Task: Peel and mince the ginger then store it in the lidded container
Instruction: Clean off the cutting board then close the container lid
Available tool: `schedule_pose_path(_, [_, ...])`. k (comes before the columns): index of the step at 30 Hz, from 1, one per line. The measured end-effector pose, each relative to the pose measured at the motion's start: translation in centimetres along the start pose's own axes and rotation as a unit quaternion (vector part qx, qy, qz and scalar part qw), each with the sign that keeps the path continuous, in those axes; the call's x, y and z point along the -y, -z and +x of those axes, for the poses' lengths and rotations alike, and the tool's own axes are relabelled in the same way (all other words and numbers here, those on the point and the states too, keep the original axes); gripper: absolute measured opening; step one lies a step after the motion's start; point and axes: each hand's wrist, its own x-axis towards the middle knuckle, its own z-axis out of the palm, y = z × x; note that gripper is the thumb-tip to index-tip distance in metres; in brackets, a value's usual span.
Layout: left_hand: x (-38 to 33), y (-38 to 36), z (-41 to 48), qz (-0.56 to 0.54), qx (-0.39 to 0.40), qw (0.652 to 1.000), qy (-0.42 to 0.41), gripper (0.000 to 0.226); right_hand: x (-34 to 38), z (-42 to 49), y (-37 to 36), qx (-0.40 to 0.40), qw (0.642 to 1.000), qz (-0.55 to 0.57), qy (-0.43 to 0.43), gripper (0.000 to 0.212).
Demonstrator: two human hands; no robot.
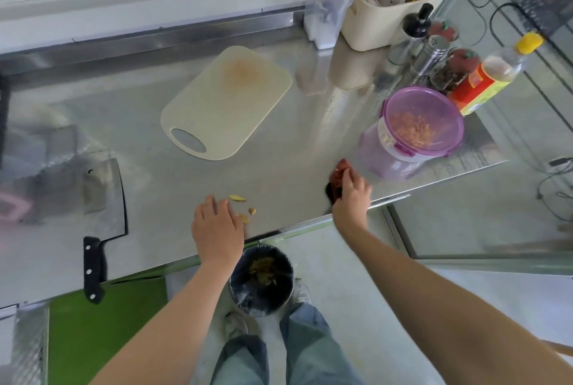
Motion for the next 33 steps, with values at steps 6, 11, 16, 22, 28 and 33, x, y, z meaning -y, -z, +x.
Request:
schedule_pose_path(6, [0.0,0.4,0.0,-0.029,0.009,0.999,0.013,0.037,6.0,-4.5,-2.9,0.097,0.982,0.060,0.147,0.065])
schedule_pose_path(11, [0.6,1.1,-0.1,-0.026,0.029,0.999,0.004,0.039,4.9,-0.4,0.8,-0.005,0.979,0.192,0.066,0.072])
schedule_pose_path(16, [1.0,1.1,-0.2,-0.035,0.027,0.999,-0.003,0.040,1.9,1.9,1.4,0.071,0.993,-0.069,0.057,0.070])
schedule_pose_path(22, [0.3,1.0,0.3,-0.047,-0.026,0.998,-0.017,0.031,3.6,-1.4,-1.6,0.095,0.959,0.038,0.263,0.050])
schedule_pose_path(28, [-4.7,0.7,2.2,-0.051,0.005,0.985,-0.165,0.031,0.0,3.2,4.0,-0.066,0.980,0.186,-0.010,0.051])
schedule_pose_path(33, [-10.0,-0.9,3.4,0.022,0.085,0.973,-0.214,0.043,-4.5,5.5,7.4,-0.117,0.967,0.197,-0.110,0.051])
